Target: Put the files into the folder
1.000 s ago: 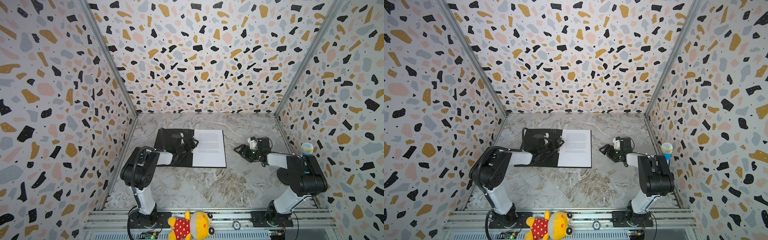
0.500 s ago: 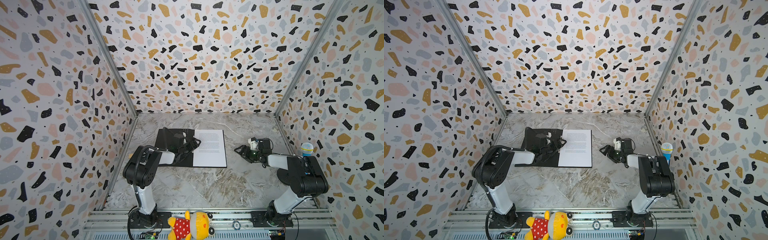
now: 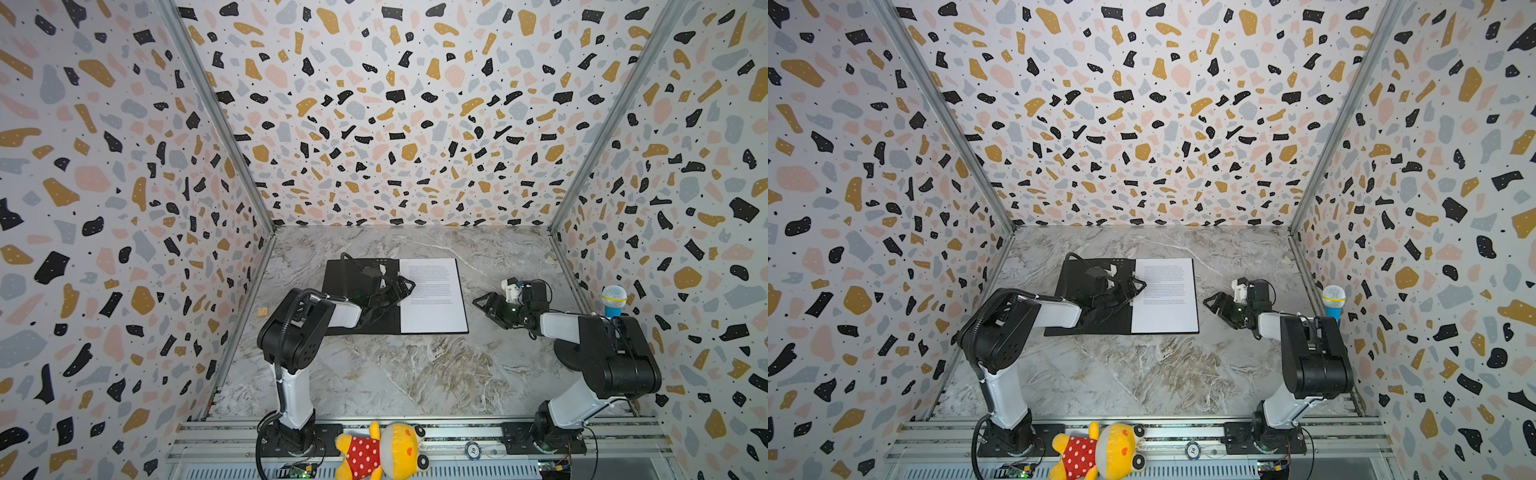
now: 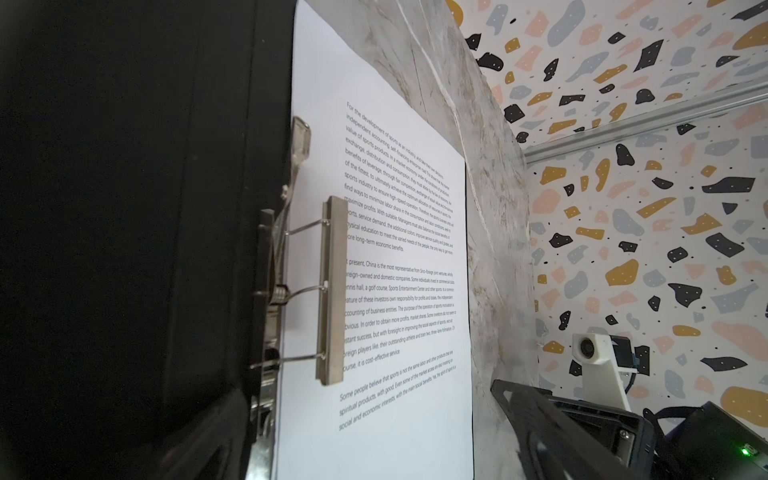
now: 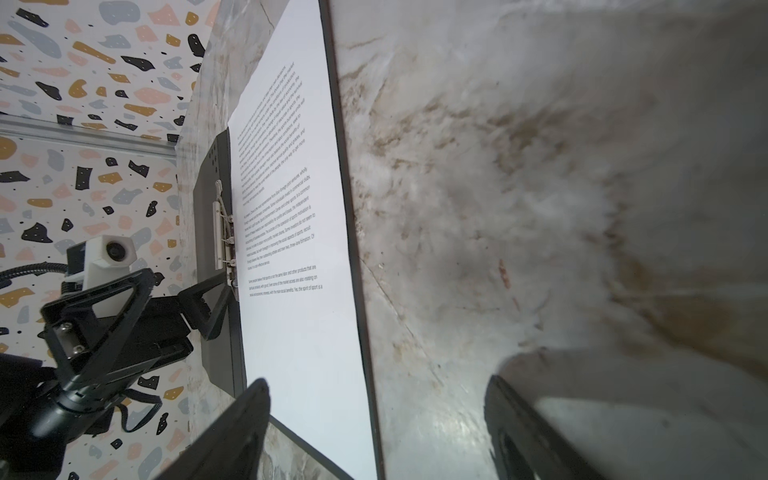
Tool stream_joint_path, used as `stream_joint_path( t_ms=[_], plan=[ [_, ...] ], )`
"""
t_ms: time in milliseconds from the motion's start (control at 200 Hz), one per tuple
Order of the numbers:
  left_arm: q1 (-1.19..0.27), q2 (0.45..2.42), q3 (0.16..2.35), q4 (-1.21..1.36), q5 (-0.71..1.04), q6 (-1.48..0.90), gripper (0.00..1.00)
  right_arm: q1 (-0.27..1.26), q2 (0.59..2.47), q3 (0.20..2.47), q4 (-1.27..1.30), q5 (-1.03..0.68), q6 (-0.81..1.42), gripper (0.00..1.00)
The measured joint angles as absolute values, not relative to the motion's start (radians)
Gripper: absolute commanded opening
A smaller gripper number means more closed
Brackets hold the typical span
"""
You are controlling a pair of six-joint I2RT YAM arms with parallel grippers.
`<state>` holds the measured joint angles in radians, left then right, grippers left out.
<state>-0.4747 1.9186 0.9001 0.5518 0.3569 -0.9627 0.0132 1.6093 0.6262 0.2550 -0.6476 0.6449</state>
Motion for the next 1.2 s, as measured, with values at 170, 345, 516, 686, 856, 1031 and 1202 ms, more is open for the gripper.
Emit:
stream_joint_path(
  t_ms=[170, 345, 516, 686, 856, 1031, 1202],
  plan=[
    [-0.52, 1.937, 0.917, 0.573, 0.353, -0.992, 1.0, -0.015, 1.595, 0.608, 0.255, -0.662, 0.64, 0.82],
    [-0.559, 1.95, 0.924, 0.591, 0.335, -1.019, 1.0, -0.043, 1.584, 0.595, 0.255, -0.671, 0.629, 0.82],
    [-0.581, 1.971, 0.934, 0.623, 0.331, -1.047, 1.0, -0.067, 1.57, 0.582, 0.248, -0.676, 0.621, 0.82],
    [-0.584, 1.972, 0.934, 0.634, 0.327, -1.064, 1.0, -0.076, 1.562, 0.576, 0.243, -0.678, 0.618, 0.82],
    [-0.564, 1.964, 0.932, 0.633, 0.325, -1.065, 1.0, -0.077, 1.562, 0.574, 0.244, -0.681, 0.618, 0.82],
    [-0.514, 1.959, 0.964, 0.58, 0.334, -1.033, 1.0, -0.078, 1.56, 0.57, 0.248, -0.685, 0.615, 0.82],
    [-0.496, 2.005, 1.095, 0.539, 0.358, -0.991, 1.0, -0.078, 1.56, 0.569, 0.25, -0.686, 0.615, 0.82]
  ],
)
